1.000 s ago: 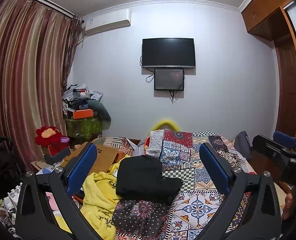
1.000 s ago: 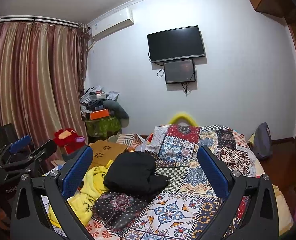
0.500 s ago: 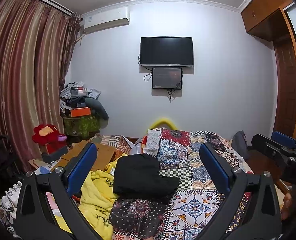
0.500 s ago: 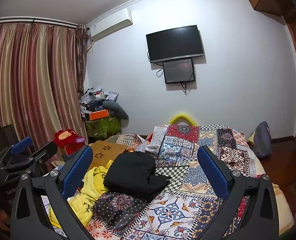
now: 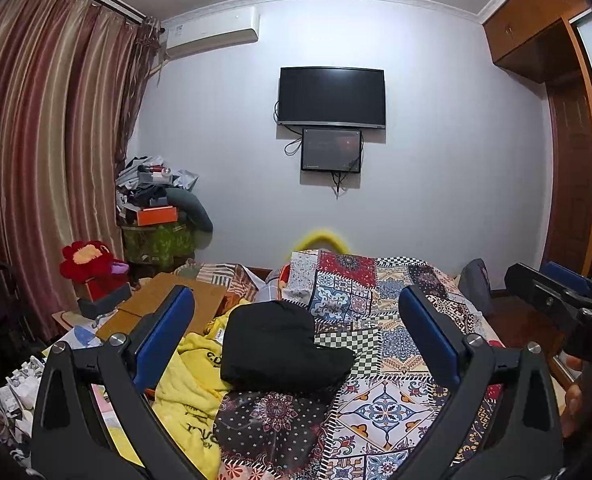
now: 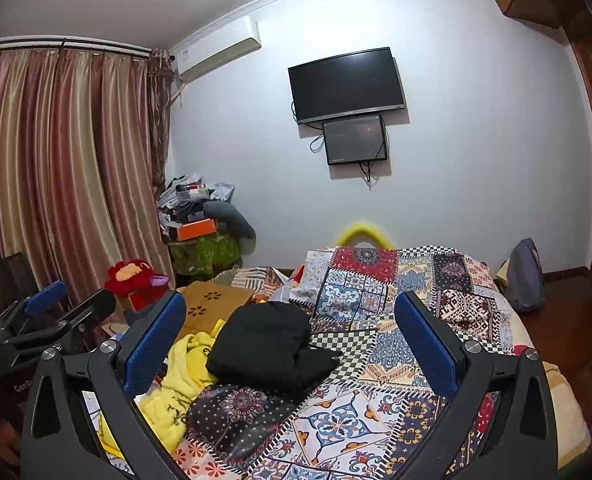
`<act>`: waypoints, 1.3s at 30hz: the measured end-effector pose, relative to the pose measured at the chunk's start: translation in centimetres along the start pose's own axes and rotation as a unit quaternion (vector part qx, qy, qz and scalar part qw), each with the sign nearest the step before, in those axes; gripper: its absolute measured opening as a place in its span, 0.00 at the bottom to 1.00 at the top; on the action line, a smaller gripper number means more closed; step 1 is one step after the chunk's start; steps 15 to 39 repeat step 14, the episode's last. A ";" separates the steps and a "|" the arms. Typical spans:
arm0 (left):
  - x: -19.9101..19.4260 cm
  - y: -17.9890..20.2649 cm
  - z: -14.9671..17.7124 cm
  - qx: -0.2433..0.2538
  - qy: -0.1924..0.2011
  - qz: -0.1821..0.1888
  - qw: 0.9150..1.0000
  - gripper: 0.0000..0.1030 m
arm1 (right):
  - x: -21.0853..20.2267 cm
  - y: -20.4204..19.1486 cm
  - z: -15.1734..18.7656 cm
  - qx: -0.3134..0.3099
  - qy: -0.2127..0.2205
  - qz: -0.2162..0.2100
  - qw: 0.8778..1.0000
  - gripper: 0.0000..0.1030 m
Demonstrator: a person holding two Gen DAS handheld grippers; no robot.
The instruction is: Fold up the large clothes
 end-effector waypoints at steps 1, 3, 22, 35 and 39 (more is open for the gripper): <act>0.0 0.0 0.0 0.000 0.000 0.000 1.000 0.99 | 0.0 0.0 0.0 0.000 0.000 0.000 1.000 1.00; 0.0 0.0 0.1 0.000 0.000 -0.002 1.000 0.99 | 0.0 -0.1 0.0 0.000 -0.001 0.001 1.000 1.00; 0.1 -0.1 0.2 -0.004 -0.003 -0.005 1.000 0.99 | 0.1 -0.2 0.1 0.002 -0.003 0.002 1.000 1.00; 0.1 -0.1 0.2 -0.004 -0.003 -0.005 1.000 0.99 | 0.1 -0.2 0.1 0.002 -0.003 0.002 1.000 1.00; 0.1 -0.1 0.2 -0.004 -0.003 -0.005 1.000 0.99 | 0.1 -0.2 0.1 0.002 -0.003 0.002 1.000 1.00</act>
Point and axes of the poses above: each gripper's, at about its wrist camera, not at the fingertips, and x roughly the way its jaws point, y to its right, z to its underside, the point moved 2 cm from there along x, roughly the way its jaws point, and after that the axes turned 12 degrees about -x, right-handed, at the moved point
